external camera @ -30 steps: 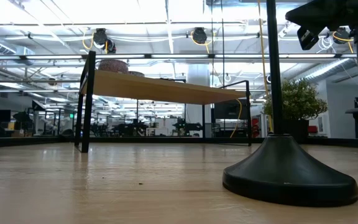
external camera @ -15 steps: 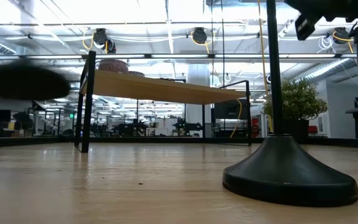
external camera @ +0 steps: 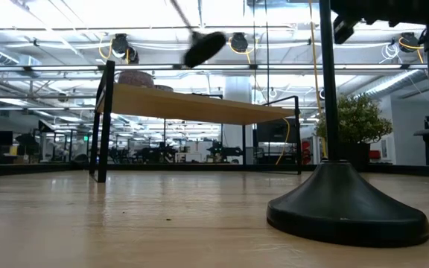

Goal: Pick & Place candle stick holders
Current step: Put the left black candle holder on the shelf

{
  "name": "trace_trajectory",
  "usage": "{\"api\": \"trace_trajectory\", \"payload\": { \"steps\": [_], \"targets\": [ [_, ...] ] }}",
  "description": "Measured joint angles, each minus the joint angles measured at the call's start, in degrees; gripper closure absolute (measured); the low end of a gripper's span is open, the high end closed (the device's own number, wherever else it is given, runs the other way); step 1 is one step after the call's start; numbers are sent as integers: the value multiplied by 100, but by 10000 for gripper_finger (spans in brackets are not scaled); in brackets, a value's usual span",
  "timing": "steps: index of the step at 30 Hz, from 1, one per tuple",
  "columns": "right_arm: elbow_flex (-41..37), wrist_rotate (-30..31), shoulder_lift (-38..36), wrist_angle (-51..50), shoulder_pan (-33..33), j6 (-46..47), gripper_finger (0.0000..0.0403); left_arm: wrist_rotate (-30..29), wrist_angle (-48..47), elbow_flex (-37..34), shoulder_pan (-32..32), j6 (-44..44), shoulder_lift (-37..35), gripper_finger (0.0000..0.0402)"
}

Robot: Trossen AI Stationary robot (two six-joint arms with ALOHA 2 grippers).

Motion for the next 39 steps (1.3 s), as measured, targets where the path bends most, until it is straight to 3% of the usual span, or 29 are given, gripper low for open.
{"api": "trace_trajectory", "payload": {
  "steps": [9,23,30,39],
  "targets": [
    [1099,-289,1706,-131,185,-216,331,474,1092,8,851,1312,148,386],
    [3856,186,3817,-2901,411,-986,277,1060,1757,1,1429,2294,730,386],
    [4396,492,4385,-3356,461,-991,270,1196,2192,8,1554,2539,873,386],
    [4480,494,4740,-3314,487,-901,270,1189,2305,8,1571,2667,866,386]
  ]
}}
